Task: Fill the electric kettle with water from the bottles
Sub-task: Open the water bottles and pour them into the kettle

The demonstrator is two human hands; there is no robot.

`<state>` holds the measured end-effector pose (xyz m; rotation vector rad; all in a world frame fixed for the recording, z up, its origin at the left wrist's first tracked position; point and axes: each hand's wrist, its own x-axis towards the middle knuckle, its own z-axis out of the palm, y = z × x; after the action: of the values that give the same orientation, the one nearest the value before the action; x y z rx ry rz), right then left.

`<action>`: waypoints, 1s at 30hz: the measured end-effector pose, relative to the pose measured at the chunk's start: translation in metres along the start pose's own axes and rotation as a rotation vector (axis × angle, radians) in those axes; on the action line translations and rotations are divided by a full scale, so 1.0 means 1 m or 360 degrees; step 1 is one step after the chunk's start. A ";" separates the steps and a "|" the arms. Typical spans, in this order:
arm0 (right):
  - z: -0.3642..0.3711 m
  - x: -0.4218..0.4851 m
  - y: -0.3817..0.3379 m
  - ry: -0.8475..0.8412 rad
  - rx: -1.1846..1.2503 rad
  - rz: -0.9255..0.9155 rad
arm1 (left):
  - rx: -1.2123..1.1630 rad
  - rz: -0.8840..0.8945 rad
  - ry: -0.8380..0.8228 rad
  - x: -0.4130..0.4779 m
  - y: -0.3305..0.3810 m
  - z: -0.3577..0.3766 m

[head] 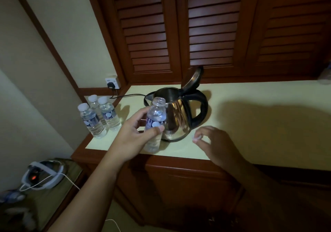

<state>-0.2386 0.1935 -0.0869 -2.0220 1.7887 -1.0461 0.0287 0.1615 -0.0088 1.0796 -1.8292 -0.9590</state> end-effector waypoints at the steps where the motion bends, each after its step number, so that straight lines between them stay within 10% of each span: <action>1: 0.005 -0.002 0.002 -0.0035 0.0008 0.0054 | 0.0021 -0.0024 0.0041 0.001 0.002 -0.002; 20: 0.025 -0.010 0.004 -0.0214 -0.0620 0.0371 | 0.2039 0.0140 0.0022 0.081 0.042 -0.038; 30: 0.024 -0.011 0.000 -0.0184 -0.0577 0.0360 | 0.2503 0.0341 0.0093 0.092 0.049 -0.029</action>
<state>-0.2227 0.1974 -0.1079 -1.9551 2.2061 -0.5597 0.0095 0.0886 0.0685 1.5943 -2.4740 0.9042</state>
